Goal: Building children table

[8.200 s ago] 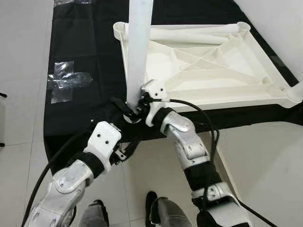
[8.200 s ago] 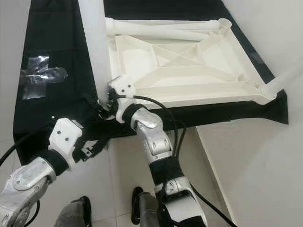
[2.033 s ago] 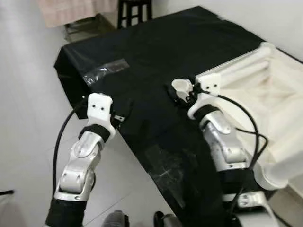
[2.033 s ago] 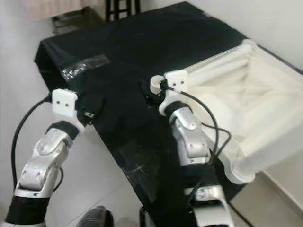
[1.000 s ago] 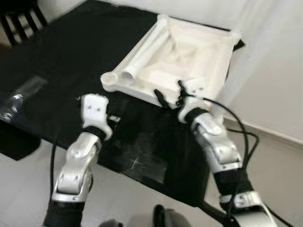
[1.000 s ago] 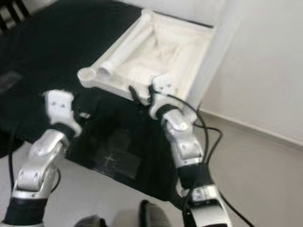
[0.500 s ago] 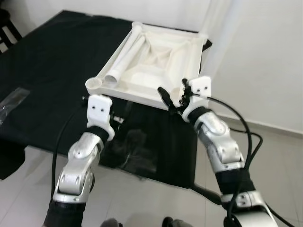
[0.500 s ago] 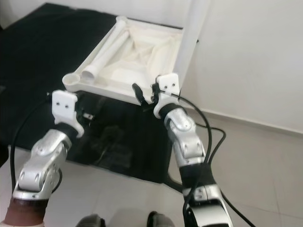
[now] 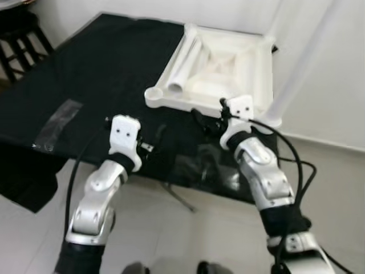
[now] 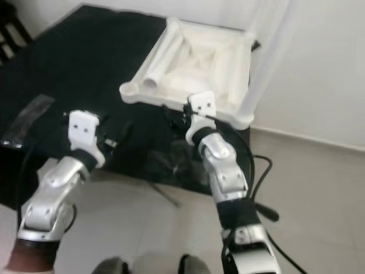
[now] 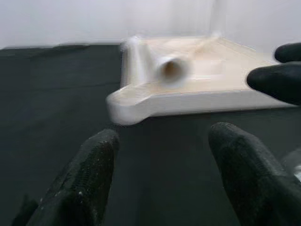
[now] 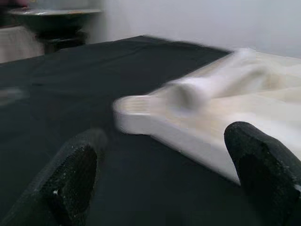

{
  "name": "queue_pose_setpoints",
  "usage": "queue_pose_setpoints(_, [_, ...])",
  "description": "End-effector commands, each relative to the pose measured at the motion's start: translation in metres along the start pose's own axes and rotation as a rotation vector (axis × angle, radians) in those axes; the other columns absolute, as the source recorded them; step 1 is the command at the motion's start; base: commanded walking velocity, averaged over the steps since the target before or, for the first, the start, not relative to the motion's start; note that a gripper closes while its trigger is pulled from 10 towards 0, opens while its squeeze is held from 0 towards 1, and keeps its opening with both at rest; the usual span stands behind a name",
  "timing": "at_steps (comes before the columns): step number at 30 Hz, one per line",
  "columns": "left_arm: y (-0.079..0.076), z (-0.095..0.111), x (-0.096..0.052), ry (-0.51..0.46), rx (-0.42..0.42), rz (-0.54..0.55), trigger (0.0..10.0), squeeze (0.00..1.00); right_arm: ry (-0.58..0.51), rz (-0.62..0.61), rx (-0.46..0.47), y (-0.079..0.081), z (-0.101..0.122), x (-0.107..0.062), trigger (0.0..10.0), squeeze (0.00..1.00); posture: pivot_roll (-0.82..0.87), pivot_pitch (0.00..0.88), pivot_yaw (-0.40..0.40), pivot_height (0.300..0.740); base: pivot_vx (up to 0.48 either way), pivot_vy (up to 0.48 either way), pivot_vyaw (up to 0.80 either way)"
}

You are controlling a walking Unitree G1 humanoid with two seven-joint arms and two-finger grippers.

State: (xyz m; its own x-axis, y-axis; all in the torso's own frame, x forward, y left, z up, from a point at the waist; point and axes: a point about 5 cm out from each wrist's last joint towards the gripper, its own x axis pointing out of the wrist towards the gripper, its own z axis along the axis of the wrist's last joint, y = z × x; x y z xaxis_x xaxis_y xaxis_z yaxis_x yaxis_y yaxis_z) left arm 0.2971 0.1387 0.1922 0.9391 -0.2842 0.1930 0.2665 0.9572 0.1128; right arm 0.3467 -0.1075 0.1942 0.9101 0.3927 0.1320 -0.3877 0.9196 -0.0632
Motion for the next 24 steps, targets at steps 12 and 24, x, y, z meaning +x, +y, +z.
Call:
queue_pose_setpoints(12, [-0.0007,0.0019,-0.0055,-0.012,-0.027,-0.035,10.0,0.00,0.012,0.025,-0.020,0.0028,-0.0018,-0.0004,10.0,0.00,0.05,0.181,-0.079,0.740,0.021,0.000,-0.13])
queue_pose_setpoints(24, [-0.0025,0.0019,-0.0055,-0.015,-0.024,-0.046,10.0,0.00,0.004,0.030,0.002,0.0015,0.0010,-0.0005,10.0,0.00,0.05,0.182,-0.081,0.740,0.119,0.000,-0.07])
